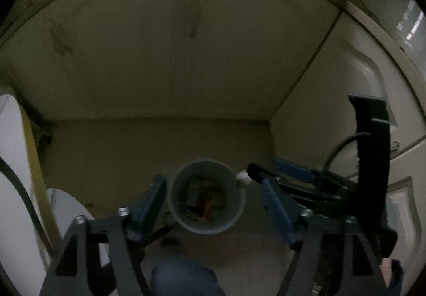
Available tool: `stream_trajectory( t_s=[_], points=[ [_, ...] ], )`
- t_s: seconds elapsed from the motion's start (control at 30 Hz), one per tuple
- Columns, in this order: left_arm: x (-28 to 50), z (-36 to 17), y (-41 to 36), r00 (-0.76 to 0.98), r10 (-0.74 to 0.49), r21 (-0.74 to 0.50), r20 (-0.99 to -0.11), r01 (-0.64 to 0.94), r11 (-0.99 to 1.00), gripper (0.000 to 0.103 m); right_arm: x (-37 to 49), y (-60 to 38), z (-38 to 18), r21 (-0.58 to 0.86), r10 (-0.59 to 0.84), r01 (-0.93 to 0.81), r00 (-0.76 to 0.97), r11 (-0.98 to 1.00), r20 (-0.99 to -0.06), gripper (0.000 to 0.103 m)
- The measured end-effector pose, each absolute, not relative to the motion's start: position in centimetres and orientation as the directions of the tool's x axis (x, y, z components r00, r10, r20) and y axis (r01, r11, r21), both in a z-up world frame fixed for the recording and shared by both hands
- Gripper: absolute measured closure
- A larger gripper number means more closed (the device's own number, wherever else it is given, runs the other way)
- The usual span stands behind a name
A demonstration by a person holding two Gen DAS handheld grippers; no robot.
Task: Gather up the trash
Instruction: 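Open both tools to drop the packet and wrapper into the bin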
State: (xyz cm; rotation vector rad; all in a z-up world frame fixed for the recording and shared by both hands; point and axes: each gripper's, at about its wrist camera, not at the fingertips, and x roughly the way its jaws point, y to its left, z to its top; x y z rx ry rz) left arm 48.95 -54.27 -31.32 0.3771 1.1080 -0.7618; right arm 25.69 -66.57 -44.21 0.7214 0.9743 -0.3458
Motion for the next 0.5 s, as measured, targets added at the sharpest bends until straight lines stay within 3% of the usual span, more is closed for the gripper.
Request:
stream_trajectory(
  t_s=[0.07,0.13,0.23,0.5],
  points=[
    [48.8,-31.4,-54.2,0.229,-0.356,-0.096,-0.906,0.708,0.7,0.028,25.5,-66.3,-44.4,0.405,0.048,0.575,0.535,0.711,-0.844,0.041],
    [48.5,-31.3,-54.2,0.246,-0.343,-0.079,-0.906,0.7,0.71,0.025,25.0,-66.4,-44.7,0.412,0.05,0.582,0.536,0.701,-0.843,0.022],
    [47.5,-30.6,-53.9,0.271,-0.344,-0.063,-0.899,0.697,0.714,0.022,24.4,-66.6,-44.7,0.424,0.048,0.598,0.542,0.68,-0.839,0.002],
    [43.5,-27.3,-52.8,0.388,-0.36,0.024,-0.848,0.707,0.706,0.014,22.6,-66.6,-42.0,0.433,-0.017,0.645,0.569,0.63,-0.822,0.0]
  ],
)
